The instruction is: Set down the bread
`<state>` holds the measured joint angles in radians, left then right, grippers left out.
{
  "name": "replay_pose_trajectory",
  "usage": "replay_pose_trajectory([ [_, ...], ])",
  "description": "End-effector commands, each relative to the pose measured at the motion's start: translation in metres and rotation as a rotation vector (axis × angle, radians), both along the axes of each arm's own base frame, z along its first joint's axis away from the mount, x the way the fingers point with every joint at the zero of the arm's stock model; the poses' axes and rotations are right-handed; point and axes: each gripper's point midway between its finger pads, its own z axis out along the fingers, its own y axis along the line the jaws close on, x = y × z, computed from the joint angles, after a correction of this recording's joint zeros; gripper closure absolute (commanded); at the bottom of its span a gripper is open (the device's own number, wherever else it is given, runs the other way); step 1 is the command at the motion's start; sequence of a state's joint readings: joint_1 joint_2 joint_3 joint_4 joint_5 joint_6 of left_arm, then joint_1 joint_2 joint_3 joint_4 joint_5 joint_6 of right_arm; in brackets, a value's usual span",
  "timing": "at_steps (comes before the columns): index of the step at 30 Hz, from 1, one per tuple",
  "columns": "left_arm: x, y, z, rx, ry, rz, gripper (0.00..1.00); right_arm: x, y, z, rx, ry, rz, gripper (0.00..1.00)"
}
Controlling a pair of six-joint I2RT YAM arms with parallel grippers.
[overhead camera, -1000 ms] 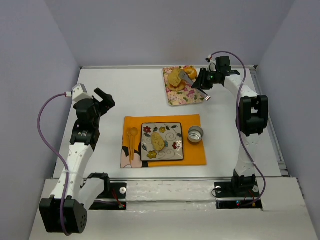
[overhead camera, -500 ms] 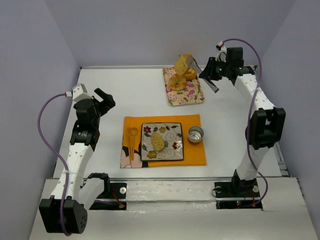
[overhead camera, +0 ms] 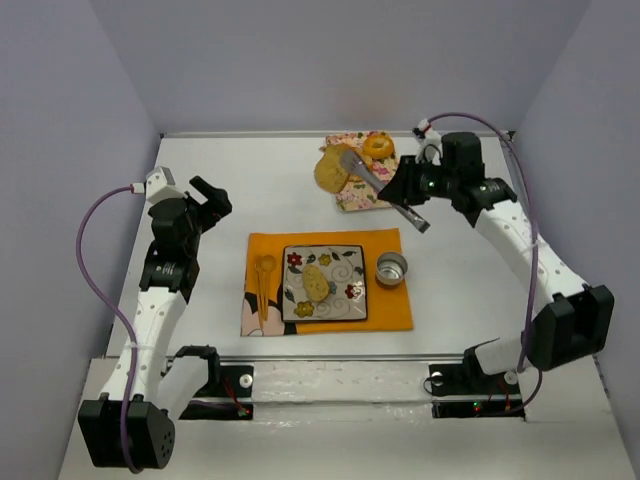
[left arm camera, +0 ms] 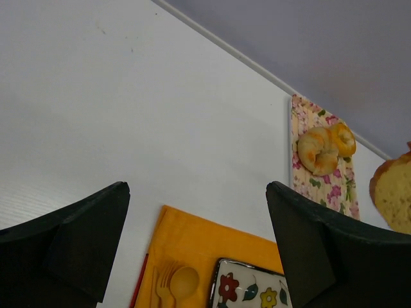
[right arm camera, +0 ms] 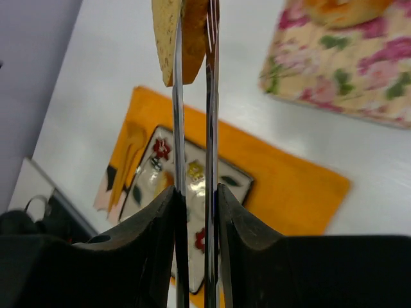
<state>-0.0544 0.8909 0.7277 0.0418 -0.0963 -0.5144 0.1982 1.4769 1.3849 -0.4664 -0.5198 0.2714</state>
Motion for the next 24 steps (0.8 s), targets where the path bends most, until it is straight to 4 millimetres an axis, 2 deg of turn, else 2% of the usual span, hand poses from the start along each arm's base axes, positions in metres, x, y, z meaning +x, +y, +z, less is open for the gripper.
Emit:
replay_pose_trajectory([
  [1,0.001,-0.003,0.024,-0.013,-0.083,-0.019,0.01,-0.084,0.069,0.018,0.082,-0.005,0.220,0.81],
  [3,0.000,-0.004,0.024,-0.018,-0.086,-0.025,0.01,-0.111,0.080,0.016,0.101,0.025,0.273,0.81],
  [4,0.000,-0.005,0.024,-0.018,-0.088,-0.026,0.01,-0.129,0.088,0.003,0.098,0.070,0.308,0.81],
  [6,0.000,-0.007,0.024,-0.024,-0.089,-0.039,0.01,-0.151,0.094,-0.010,0.087,0.121,0.349,0.81],
  [8,0.000,-0.008,0.025,-0.025,-0.092,-0.045,0.01,-0.165,0.089,-0.033,0.049,0.195,0.349,0.81],
  [11,0.000,-0.009,0.024,-0.029,-0.091,-0.050,0.01,-0.173,0.075,-0.054,-0.032,0.257,0.294,0.81],
  [13,0.001,-0.010,0.023,-0.028,-0.088,-0.054,0.01,-0.186,0.070,-0.055,-0.046,0.278,0.330,0.81],
  [17,0.002,-0.009,0.021,-0.026,-0.081,-0.051,0.01,-0.215,0.079,-0.062,0.021,0.369,0.485,0.80],
  [20,0.003,-0.009,0.020,-0.024,-0.077,-0.050,0.01,-0.218,0.078,-0.082,-0.010,0.440,0.491,0.80],
  [24,0.003,-0.008,0.020,-0.022,-0.077,-0.046,0.01,-0.209,0.075,-0.093,-0.059,0.457,0.463,0.78],
])
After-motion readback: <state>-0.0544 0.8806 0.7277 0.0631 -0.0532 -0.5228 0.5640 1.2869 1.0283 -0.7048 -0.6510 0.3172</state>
